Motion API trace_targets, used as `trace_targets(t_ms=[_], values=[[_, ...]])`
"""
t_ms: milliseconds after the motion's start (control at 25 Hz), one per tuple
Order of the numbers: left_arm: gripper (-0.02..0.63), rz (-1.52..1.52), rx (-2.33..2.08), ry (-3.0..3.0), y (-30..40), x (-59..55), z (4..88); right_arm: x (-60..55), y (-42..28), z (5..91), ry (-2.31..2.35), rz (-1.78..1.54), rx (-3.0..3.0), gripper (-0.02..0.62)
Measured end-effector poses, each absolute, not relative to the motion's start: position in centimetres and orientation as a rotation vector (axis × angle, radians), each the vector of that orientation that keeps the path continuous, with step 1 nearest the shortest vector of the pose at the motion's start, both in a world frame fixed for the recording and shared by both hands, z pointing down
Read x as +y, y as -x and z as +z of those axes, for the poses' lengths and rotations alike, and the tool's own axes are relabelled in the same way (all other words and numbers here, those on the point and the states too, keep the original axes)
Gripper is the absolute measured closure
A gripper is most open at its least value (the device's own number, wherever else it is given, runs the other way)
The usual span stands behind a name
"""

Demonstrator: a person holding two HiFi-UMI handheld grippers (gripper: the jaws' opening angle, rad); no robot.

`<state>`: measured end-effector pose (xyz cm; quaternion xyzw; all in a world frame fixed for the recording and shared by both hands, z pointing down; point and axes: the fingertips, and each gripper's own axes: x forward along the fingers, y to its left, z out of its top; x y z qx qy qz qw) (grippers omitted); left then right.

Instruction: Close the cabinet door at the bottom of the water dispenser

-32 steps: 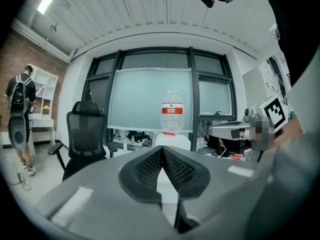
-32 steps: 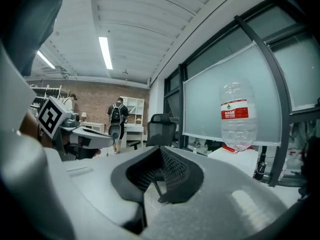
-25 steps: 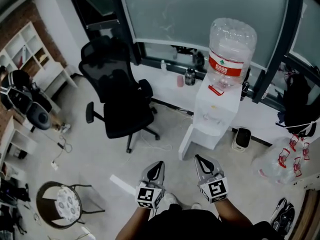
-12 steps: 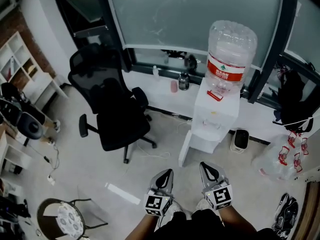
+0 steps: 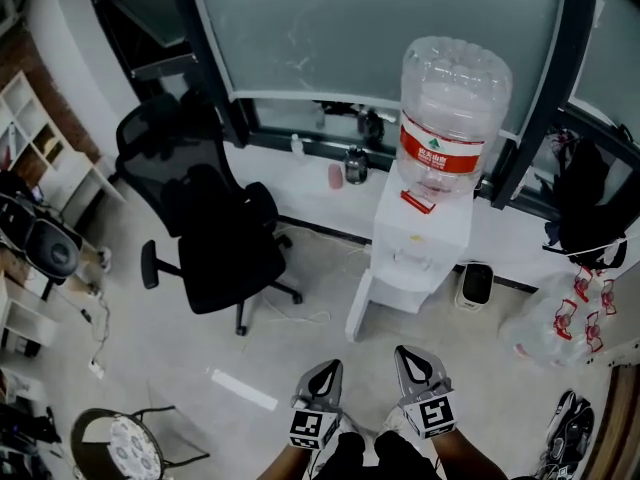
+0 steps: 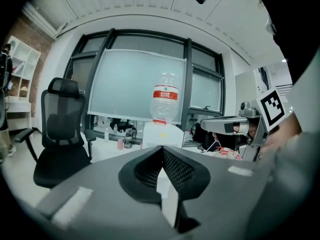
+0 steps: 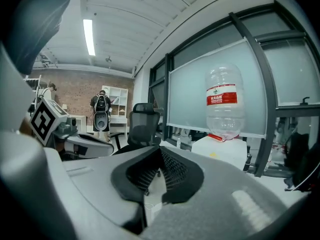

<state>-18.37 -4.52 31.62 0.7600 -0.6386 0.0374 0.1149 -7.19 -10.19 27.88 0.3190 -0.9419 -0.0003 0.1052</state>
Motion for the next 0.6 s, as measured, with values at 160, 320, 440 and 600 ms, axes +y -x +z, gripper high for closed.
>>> trace_targets(t_ms=[160, 320, 440, 600], values=[[0.588, 0.061, -1.886, -2.24, 17.9, -6.7, 31.7, -11.8, 7.0, 29.2, -0.907, -0.021, -2.784, 0.591], [0.588, 0.058, -1.882, -2.26, 17.5, -9.3, 35.1, -13.9, 7.1, 32.5, -0.906, -0.064, -2.807, 0.592], [0.586, 0.075, -1.901, -2.249, 17.9, -10.9, 40.7, -15.5, 6.7, 36.8, -0.936, -0.048, -2.822, 0.592], [0.588, 0.075, -1.962, -2.181, 18.8, -13.1, 48.6, -17.4, 6.3, 44.0, -0.961, -0.037, -2.828, 0.592]])
